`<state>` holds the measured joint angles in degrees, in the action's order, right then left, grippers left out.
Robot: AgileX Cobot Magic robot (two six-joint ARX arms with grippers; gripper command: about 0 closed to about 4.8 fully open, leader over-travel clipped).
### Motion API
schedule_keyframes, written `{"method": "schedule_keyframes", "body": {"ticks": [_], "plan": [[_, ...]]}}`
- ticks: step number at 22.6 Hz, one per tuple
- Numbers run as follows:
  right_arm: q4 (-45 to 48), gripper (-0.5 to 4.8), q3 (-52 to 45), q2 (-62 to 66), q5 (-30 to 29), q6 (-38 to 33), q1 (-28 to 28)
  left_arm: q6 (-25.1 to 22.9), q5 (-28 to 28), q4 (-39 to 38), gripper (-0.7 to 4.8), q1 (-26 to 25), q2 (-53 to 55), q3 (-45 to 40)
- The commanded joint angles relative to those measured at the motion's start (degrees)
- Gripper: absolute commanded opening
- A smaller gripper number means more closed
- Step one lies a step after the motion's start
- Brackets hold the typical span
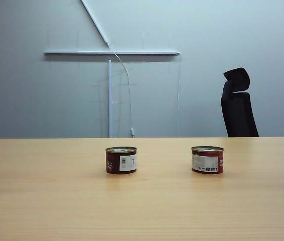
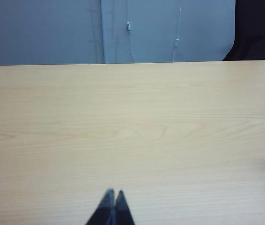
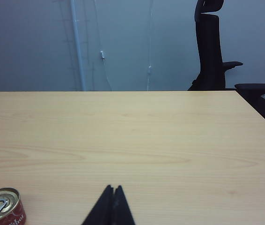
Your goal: Stack a can of tomatoes on the right onto the can of tomatoes on the left.
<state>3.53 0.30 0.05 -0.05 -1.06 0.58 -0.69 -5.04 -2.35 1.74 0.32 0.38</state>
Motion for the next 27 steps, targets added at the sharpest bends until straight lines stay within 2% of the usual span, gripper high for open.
{"method": "schedule_keyframes", "body": {"ticks": [1,10,14,19,22,25,27], "plan": [[0.87,-0.08,-0.24,-0.09,0.09,-0.22,0.02,-0.37,-0.17,0.7,-0.02,0.0,0.02,0.13],[1.4,-0.08,-0.24,-0.09,-0.57,-0.5,0.09,-0.37,-0.17,0.7,-0.02,0.13,0.02,0.13],[4.48,-0.08,-0.24,-0.09,-7.98,-0.52,0.09,-0.37,-0.13,0.7,-0.02,4.63,0.02,0.13],[7.54,-0.09,-0.24,-0.09,-9.05,-4.04,0.09,-0.37,-0.15,0.7,-0.02,16.37,0.02,0.13],[7.78,-0.09,-0.15,-0.09,-9.05,-9.07,0.09,-0.37,-0.15,0.7,-0.02,23.08,0.02,0.13],[8.39,-0.09,0.07,-0.09,-9.11,-17.38,0.09,-0.37,-0.22,0.7,-0.02,30.82,0.07,0.13],[8.31,-0.09,1.22,0.07,-9.38,-18.05,0.11,-0.37,-0.22,0.72,-0.02,33.83,0.63,0.13]]}}
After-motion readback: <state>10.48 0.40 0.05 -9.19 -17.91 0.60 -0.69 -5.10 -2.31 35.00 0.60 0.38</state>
